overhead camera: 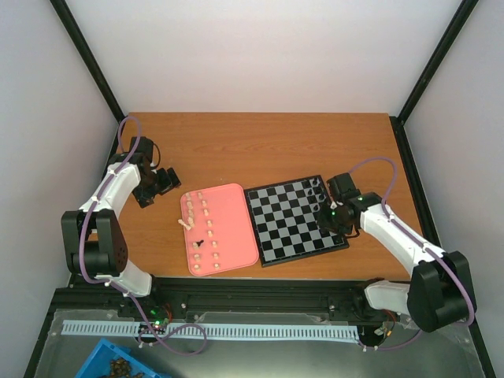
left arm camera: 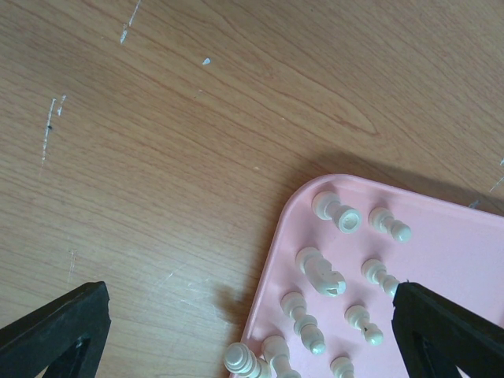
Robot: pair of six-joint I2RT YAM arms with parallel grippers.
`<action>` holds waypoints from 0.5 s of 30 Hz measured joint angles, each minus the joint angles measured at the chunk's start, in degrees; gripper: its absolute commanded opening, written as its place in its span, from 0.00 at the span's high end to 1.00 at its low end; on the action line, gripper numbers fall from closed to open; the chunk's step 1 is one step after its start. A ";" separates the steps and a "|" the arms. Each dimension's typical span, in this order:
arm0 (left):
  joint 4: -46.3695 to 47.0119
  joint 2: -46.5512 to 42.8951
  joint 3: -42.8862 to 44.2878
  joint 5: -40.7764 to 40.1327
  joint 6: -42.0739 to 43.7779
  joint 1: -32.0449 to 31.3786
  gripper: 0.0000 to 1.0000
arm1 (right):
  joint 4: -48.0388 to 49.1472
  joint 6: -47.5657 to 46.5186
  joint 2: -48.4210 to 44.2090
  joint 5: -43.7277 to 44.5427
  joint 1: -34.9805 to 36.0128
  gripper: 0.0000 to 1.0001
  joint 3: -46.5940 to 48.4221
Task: Set up the chess pieces on the board
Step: Place the chess piece on the chessboard.
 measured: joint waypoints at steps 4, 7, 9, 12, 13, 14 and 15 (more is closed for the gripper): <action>0.00 0.00 0.00 0.04 0.00 0.00 0.00 | -0.07 -1.09 -0.33 -1.33 0.02 0.88 0.57; 0.00 0.00 0.00 0.20 -0.02 0.00 0.00 | 0.07 -1.57 0.90 -2.01 0.46 0.88 0.87; 0.02 0.00 0.00 0.22 -0.02 0.00 0.00 | 0.09 -1.79 2.51 -2.01 1.20 0.89 1.38; 0.00 0.00 0.00 0.22 0.00 0.00 0.00 | 0.31 -1.99 5.31 -1.84 2.29 0.89 2.19; 0.00 0.00 0.00 0.22 -0.02 0.00 0.00 | 0.55 -1.99 6.19 -1.75 2.43 0.89 2.32; 0.00 0.00 0.00 0.22 -0.02 0.00 0.00 | 0.68 -1.99 6.73 -1.57 2.51 0.88 2.34; 0.00 0.00 0.00 0.22 -0.02 0.00 0.00 | 0.72 -1.99 7.21 -1.31 2.56 0.88 2.38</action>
